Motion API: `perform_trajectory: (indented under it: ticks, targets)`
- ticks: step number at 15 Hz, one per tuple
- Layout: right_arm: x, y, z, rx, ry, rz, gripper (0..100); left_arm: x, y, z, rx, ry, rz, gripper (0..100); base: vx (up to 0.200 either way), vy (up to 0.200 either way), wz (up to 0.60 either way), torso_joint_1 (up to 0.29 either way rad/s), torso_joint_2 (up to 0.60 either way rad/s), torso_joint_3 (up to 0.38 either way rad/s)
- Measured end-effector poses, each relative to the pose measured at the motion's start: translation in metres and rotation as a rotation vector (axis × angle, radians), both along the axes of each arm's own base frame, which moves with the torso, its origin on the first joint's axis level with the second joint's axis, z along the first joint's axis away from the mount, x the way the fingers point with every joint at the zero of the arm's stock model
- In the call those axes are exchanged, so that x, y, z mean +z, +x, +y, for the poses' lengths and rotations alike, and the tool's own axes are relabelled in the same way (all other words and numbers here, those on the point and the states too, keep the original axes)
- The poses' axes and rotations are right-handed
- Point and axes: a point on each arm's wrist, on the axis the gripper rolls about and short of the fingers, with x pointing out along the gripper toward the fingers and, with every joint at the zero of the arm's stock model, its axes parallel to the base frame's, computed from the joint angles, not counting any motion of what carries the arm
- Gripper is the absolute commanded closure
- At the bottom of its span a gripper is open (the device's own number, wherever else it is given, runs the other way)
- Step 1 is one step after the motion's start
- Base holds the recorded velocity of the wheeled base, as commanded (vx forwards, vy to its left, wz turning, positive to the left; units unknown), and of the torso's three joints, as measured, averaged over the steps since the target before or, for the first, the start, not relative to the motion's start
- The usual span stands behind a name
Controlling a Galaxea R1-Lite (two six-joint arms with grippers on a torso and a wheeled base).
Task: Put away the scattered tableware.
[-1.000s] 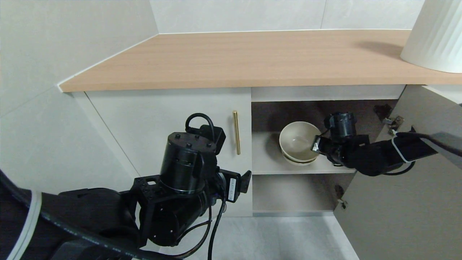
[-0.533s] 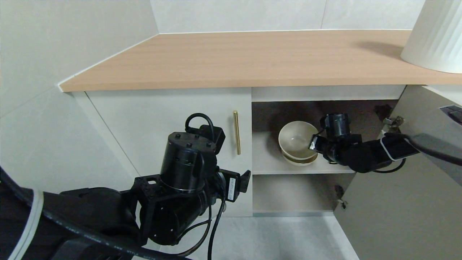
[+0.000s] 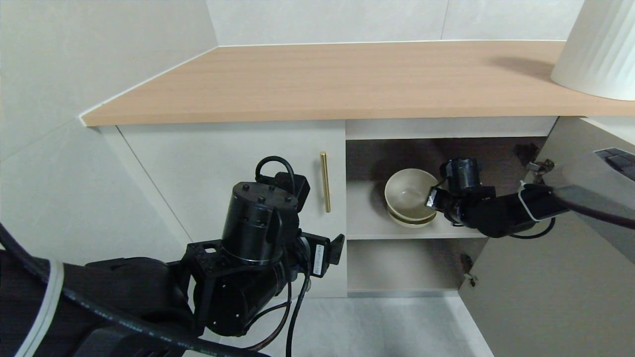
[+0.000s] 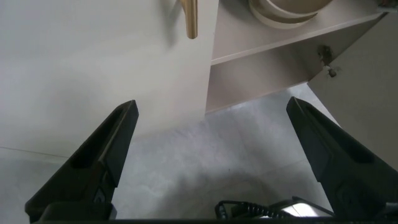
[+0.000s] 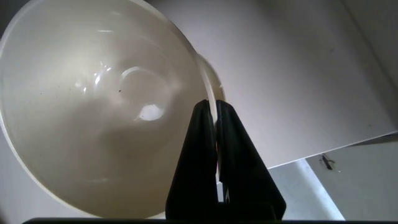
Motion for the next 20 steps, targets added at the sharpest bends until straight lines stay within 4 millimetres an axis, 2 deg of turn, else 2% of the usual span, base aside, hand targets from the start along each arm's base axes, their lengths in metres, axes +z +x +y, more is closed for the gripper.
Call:
perform_trajectory:
  ticks: [5,6,15,20]
  targets:
    - [-0.005,0.001,0.001,0.002,-0.004,0.011,100,0.000,0.001,0.001,0.003,0.000,-0.001,0,0.000,0.000,0.00,0.000,0.00,0.000]
    - [-0.007,0.001,0.001,0.002,-0.005,0.014,0,0.000,0.001,0.001,0.004,-0.001,-0.001,0,0.000,0.000,0.00,0.000,0.00,0.000]
    - [0.001,-0.009,0.006,0.029,0.005,0.017,0,0.003,0.002,0.004,0.014,-0.006,-0.006,0,0.000,0.000,0.00,0.000,0.00,0.000]
    - [0.020,-0.055,0.013,0.144,0.019,0.081,0,0.016,0.000,0.017,0.040,-0.034,-0.033,0,0.000,0.000,0.00,0.000,0.00,0.000]
